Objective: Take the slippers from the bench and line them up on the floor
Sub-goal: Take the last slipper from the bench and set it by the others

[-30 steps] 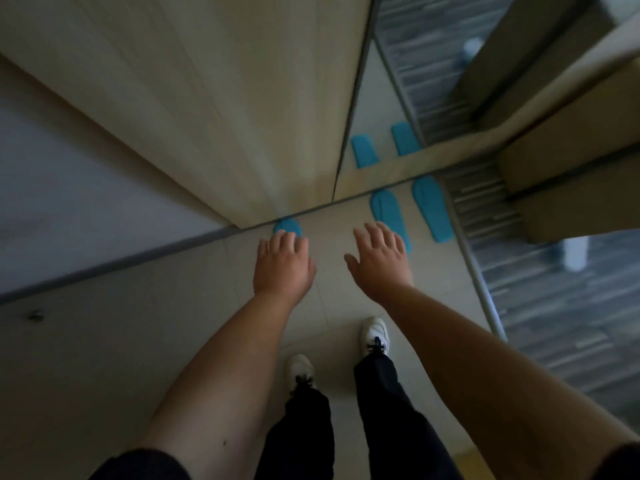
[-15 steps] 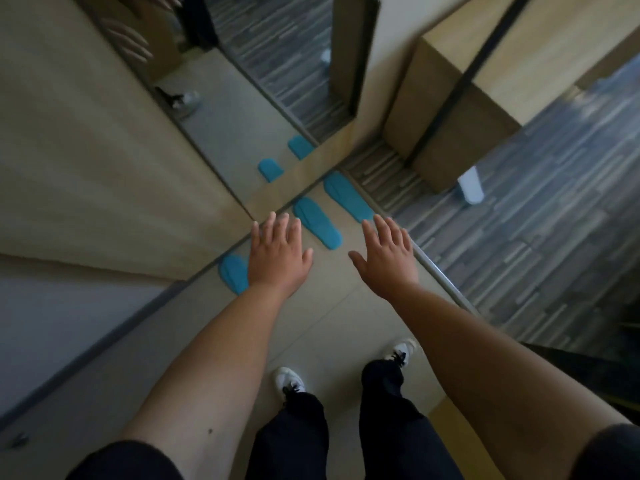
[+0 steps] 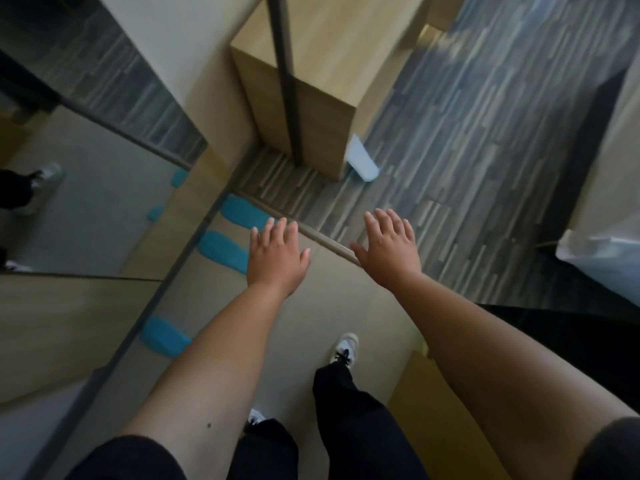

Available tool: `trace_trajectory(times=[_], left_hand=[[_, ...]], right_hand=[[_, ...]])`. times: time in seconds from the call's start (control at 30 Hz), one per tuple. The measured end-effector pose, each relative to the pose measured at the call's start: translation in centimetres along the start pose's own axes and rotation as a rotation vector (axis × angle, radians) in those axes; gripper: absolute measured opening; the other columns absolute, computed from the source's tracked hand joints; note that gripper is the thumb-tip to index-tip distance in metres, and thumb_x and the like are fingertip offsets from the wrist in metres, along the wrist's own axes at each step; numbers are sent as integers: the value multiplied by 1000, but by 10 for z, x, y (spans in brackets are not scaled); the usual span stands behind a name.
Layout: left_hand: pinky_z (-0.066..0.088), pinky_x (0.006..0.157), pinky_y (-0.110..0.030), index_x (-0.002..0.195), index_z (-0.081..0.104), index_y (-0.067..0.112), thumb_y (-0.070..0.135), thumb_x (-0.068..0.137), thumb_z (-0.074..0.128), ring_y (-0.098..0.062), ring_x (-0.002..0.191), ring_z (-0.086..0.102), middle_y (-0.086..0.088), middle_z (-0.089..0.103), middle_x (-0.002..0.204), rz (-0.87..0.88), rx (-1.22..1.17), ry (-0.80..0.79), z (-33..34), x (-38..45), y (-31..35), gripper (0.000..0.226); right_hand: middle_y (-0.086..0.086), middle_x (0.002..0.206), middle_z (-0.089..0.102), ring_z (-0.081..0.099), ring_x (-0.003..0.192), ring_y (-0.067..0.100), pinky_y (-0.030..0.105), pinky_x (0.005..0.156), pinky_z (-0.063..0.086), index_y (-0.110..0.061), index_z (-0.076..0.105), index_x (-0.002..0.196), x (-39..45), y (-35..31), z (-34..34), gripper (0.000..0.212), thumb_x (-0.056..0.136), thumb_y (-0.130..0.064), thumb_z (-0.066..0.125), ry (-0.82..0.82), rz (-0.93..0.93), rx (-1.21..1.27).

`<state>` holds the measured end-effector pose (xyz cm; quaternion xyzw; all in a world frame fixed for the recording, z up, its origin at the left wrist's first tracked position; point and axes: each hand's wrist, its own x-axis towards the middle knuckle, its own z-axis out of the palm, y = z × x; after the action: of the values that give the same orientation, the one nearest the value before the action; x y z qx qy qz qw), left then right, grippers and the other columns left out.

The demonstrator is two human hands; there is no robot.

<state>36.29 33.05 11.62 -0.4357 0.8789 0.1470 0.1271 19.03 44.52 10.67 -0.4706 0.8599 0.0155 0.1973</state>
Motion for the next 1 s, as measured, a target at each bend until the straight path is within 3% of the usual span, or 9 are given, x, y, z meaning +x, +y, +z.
trace_trajectory(times=[0.47,0.63,0.8,1.0], left_hand=[[13,120,-47,145,28,13,45,95,40,-28,145,21,-10,32,154,102,-49,-61,23,133,115,61],[14,121,-46,146,28,12,44,96,39,-27,146,22,-10,31,154,100,-107,-107,35,204,135,60],[24,118,-44,143,33,11,44,95,42,-27,141,31,-11,36,151,56,-144,-138,61,281,143,59],[35,109,-43,140,37,10,41,95,46,-30,133,39,-13,40,147,-82,-291,-157,119,374,160,56]], right_hand=[[8,159,22,13,149,28,46,121,10,-18,23,151,87,125,-13,67,97,-54,36,-18,166,84],[8,154,32,22,145,27,44,118,17,-16,29,149,151,150,-15,64,97,-52,39,-37,212,105],[8,151,37,30,141,28,44,114,25,-15,29,149,233,166,-1,64,97,-52,39,-126,203,136],[10,147,41,37,135,32,46,109,33,-15,30,148,348,192,40,63,96,-50,43,-138,129,167]])
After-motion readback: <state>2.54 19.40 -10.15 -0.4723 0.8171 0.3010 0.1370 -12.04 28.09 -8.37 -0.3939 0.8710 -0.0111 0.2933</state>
